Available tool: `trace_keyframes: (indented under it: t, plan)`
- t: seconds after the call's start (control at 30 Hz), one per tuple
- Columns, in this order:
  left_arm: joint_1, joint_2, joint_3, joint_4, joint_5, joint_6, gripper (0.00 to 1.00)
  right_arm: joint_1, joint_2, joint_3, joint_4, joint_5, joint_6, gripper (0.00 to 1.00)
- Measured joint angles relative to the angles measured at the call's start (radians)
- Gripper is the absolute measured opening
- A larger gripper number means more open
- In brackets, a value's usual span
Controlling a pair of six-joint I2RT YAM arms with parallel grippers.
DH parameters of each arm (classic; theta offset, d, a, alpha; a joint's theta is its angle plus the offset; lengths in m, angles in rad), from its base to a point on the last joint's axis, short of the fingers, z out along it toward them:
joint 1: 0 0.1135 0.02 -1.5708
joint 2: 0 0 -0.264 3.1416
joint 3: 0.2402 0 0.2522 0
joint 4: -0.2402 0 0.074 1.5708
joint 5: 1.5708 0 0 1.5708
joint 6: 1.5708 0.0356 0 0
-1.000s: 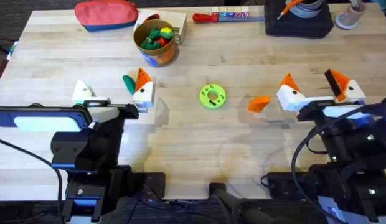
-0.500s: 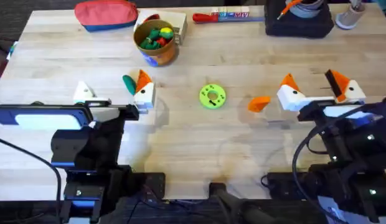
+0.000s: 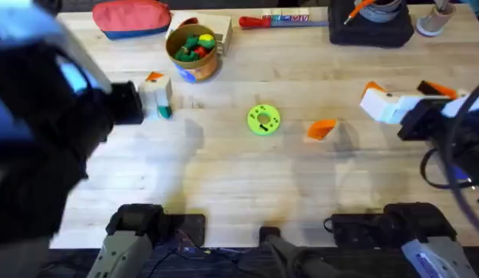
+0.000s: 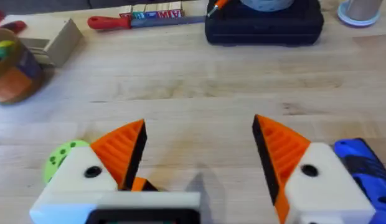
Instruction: Pick up the gripper from the table and insert it into the empty holder that is missing its gripper. Then pick up a screw, insert it into the mounting hole, and use the screwdriver to tighten it. Finally, clean up the table by picking up the vegetable and placing it into the bucket.
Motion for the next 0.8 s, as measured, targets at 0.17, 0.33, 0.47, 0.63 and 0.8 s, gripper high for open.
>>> trace_keyframes:
  t: [0.17, 0.33, 0.47, 0.63, 0.8]
  plan:
    - [0.0, 0.215, 0.066, -0.033, -0.005, 0.001, 0.985, 0.0, 0.146, 0.118, -0.016, -0.041, 0.001, 0.991]
    - [0.021, 0.401, 0.066, -0.033, 0.006, -0.073, 0.986, 0.0, 0.203, 0.127, -0.02, -0.063, 0.004, 0.991]
    - [0.05, 0.542, 0.065, 0.005, 0.009, -0.155, 0.58, 0.0, 0.207, 0.127, -0.019, -0.07, 0.004, 0.992]
    - [-0.034, 0.506, 0.065, -0.006, 0.007, -0.112, 0.172, 0.0, 0.207, 0.128, -0.019, -0.07, 0.004, 0.99]
    - [-0.321, 0.29, 0.066, 0.008, 0.01, -0.048, 0.936, 0.0, 0.207, 0.127, -0.02, -0.07, 0.004, 0.991]
